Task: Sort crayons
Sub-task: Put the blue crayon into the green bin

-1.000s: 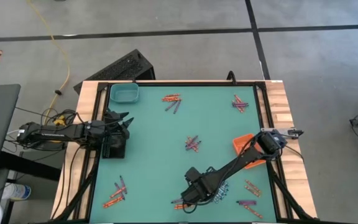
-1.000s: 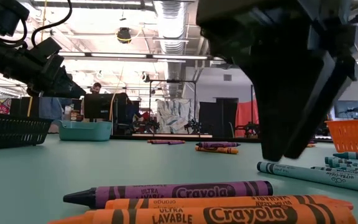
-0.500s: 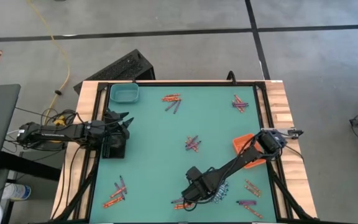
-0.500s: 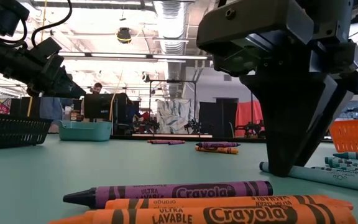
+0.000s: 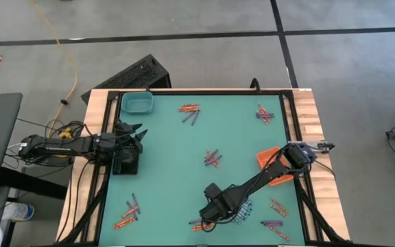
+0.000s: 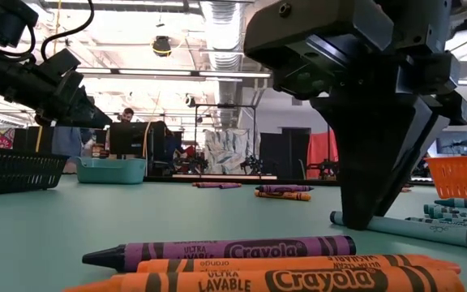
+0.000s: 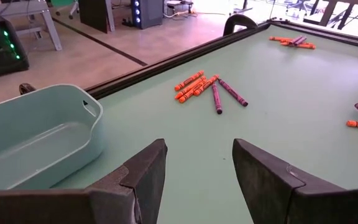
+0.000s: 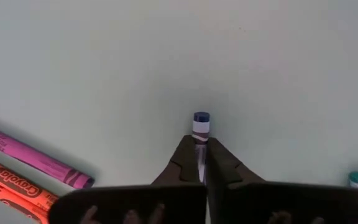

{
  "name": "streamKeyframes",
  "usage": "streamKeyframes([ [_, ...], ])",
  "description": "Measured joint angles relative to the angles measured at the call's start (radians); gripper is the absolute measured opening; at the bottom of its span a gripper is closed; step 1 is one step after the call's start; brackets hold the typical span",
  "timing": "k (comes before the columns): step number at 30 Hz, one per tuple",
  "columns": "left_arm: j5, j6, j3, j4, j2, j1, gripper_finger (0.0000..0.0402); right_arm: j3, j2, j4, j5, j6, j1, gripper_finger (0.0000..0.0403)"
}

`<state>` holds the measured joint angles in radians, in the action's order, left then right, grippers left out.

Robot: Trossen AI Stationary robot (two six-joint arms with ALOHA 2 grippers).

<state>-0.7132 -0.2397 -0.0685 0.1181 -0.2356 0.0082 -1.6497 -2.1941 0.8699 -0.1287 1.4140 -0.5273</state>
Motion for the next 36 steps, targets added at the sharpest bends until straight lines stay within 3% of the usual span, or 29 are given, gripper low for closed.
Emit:
streamKeyframes([
  [11,0.000,0.000,0.000,0.000,0.000,0.000,0.0176,-0.026,-0.007,-0.085,-0.002,-0.062,0.015,0.0001],
  [28,0.054,0.012,0.000,-0.007,0.000,-0.001,0.0176,-0.218,-0.006,-0.075,-0.183,-0.416,0.067,0.0000],
  [36,0.062,0.011,-0.001,0.005,0.000,0.000,0.0176,-0.236,-0.004,-0.079,-0.190,-0.521,0.095,0.0000],
])
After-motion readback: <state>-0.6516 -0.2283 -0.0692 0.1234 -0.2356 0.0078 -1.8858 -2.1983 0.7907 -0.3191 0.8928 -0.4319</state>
